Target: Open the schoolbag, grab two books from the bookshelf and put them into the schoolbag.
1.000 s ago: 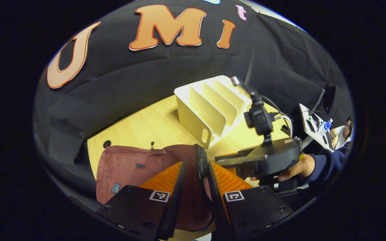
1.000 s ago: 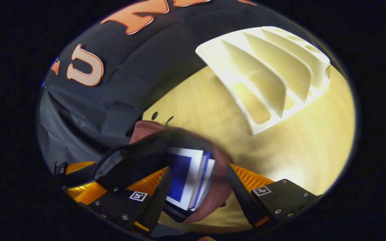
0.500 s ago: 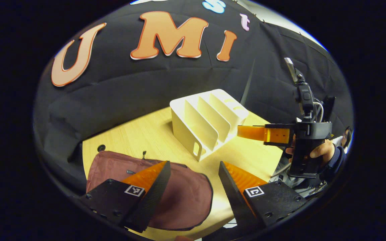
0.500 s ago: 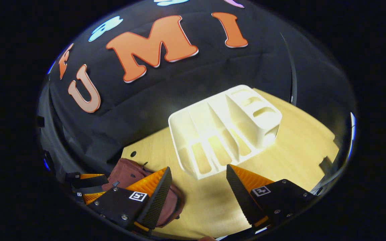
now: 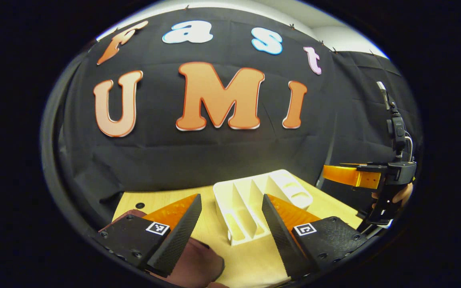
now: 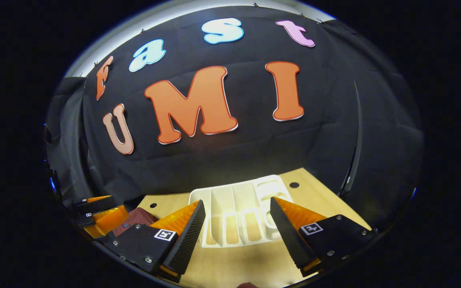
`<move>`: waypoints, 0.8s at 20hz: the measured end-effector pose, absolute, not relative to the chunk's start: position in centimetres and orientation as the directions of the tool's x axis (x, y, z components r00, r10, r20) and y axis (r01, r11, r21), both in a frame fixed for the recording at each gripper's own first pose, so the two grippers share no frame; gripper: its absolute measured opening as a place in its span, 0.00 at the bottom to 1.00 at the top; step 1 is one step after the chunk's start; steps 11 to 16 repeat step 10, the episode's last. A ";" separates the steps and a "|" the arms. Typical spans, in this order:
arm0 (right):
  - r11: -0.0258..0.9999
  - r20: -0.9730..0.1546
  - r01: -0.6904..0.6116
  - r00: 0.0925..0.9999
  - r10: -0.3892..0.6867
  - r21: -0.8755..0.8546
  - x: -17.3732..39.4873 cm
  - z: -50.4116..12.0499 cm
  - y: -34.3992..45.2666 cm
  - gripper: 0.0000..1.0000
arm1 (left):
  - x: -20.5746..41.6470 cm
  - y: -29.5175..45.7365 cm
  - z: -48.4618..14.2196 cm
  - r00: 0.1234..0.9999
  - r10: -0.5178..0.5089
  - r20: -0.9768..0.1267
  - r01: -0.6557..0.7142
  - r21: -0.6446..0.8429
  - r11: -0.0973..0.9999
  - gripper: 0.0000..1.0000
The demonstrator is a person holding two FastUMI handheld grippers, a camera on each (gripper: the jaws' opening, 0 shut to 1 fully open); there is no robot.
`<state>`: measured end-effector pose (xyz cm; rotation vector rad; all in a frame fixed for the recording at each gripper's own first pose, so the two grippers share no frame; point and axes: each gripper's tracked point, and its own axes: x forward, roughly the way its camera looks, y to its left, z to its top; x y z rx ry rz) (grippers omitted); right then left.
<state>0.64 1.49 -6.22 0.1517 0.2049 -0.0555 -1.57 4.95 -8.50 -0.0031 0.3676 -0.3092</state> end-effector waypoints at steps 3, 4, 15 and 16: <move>0.996 -0.147 0.028 0.989 -0.016 0.082 0.2 -4.0 -0.6 0.97 | -2.3 3.4 -6.6 0.933 -0.209 -0.294 0.197 -0.070 0.978 0.97; 0.998 -0.123 0.014 0.992 -0.007 0.059 -0.1 -3.1 -0.8 0.97 | -2.7 3.1 -6.0 0.943 -0.182 -0.280 0.167 -0.078 0.983 0.97; 0.999 -0.065 -0.044 0.997 0.042 -0.028 -1.0 -3.1 1.0 0.97 | -4.4 3.7 -4.8 0.976 -0.038 -0.214 0.040 0.002 0.999 0.97; 0.999 -0.065 -0.044 0.997 0.042 -0.028 -1.0 -3.1 1.0 0.97 | -4.4 3.7 -4.8 0.976 -0.038 -0.214 0.040 0.002 0.999 0.97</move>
